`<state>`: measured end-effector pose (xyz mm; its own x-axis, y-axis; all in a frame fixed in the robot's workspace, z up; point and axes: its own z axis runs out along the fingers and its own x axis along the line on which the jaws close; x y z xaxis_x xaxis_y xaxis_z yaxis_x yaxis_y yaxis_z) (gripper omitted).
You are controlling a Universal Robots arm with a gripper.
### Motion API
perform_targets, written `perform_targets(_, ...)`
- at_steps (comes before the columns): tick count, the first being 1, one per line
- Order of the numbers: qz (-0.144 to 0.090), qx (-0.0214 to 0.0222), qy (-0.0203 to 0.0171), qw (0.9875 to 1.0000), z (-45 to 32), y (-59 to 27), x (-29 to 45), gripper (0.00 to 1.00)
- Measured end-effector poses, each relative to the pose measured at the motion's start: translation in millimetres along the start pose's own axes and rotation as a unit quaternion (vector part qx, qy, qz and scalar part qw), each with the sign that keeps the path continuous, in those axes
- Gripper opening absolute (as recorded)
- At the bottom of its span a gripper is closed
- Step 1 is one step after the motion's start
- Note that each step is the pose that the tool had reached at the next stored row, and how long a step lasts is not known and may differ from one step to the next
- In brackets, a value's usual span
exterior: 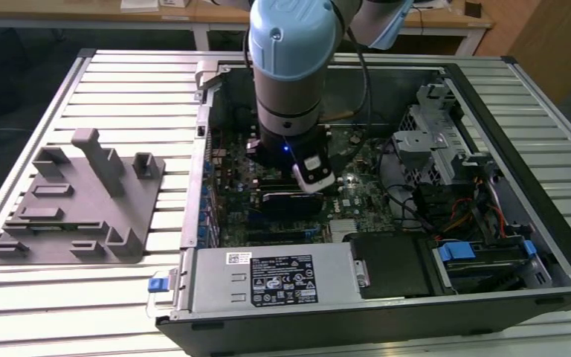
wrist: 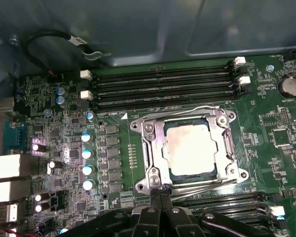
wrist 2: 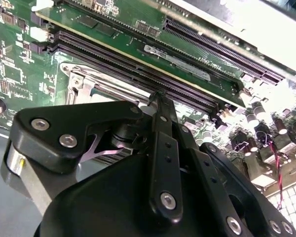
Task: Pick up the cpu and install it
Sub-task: 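Install the second cpu locking lever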
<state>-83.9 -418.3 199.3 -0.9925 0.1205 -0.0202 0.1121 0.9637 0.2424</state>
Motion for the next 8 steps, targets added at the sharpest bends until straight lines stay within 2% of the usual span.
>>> perform_targets(8, 0.0, -0.0011, 0.0002, 1.0, -1.2, -5.9, 0.1, 0.11)
